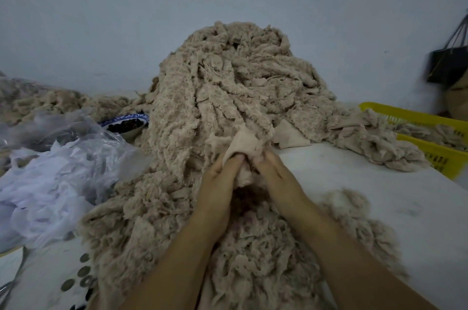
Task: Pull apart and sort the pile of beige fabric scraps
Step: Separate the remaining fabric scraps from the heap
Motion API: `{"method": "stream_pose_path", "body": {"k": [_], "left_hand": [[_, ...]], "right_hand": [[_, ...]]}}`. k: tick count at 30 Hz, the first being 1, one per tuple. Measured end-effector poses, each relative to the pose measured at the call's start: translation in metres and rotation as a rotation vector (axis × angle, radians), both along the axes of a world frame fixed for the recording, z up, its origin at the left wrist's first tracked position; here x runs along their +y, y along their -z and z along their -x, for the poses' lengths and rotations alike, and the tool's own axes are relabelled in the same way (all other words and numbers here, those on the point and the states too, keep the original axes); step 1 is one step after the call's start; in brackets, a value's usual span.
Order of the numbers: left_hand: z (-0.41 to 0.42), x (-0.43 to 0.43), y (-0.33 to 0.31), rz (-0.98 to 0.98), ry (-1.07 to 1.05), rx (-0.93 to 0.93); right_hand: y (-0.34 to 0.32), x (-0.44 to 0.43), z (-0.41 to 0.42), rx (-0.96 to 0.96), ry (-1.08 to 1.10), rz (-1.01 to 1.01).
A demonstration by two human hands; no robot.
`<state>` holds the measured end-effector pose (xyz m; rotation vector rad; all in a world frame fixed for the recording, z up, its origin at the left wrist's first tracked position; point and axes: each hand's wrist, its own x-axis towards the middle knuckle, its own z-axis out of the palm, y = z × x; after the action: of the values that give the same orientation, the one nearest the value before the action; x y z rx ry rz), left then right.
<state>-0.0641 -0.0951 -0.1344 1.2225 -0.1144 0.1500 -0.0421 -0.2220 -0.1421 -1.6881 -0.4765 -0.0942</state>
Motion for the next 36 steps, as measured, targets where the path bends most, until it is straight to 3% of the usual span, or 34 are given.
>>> {"method": "stream_pose_path", "body": {"k": [3,10,12,15,19,22,24,27,29,31,34,36], "left_hand": [[0.004,0.000,-0.005,0.093,0.070,0.018],[0.011,-0.004,-0.010,0.143,0.148,0.002],[0.013,-0.006,-0.009,0.055,0.173,0.002],[0.016,-0.010,-0.002,-0.255,0.143,0.015],[0.010,-0.009,0.010,-0.653,0.144,-0.089],[0.004,-0.008,0.014,-0.737,0.127,-0.076],[0.000,-0.007,0.014,-0.540,0.150,0.018],[-0.007,0.002,0.013,-0.015,0.329,0.071],[-0.010,0.008,0.010,0.200,0.316,0.131],[-0.012,0.009,0.009,0.214,0.271,0.234],[-0.012,0.008,0.012,0.123,0.266,0.237],[-0.013,0.009,0.011,0.171,0.261,0.232]], "right_hand": [[0.006,0.003,-0.007,-0.081,0.062,0.194],[0.014,-0.004,-0.024,-0.242,0.244,0.404],[0.013,-0.008,-0.027,-0.211,0.356,0.338],[0.007,-0.014,-0.024,-0.131,0.481,0.054],[-0.007,-0.015,-0.013,-0.098,0.431,-0.231],[-0.013,-0.008,-0.008,-0.139,0.357,-0.254],[-0.016,-0.005,-0.005,-0.130,0.312,-0.261],[-0.017,-0.006,-0.001,-0.098,0.244,-0.237],[-0.018,-0.006,0.004,-0.115,0.172,-0.162],[-0.018,-0.001,0.010,-0.204,0.098,0.001],[-0.016,0.013,0.016,-0.339,-0.010,0.324],[-0.012,0.018,0.016,-0.391,-0.081,0.436]]}}
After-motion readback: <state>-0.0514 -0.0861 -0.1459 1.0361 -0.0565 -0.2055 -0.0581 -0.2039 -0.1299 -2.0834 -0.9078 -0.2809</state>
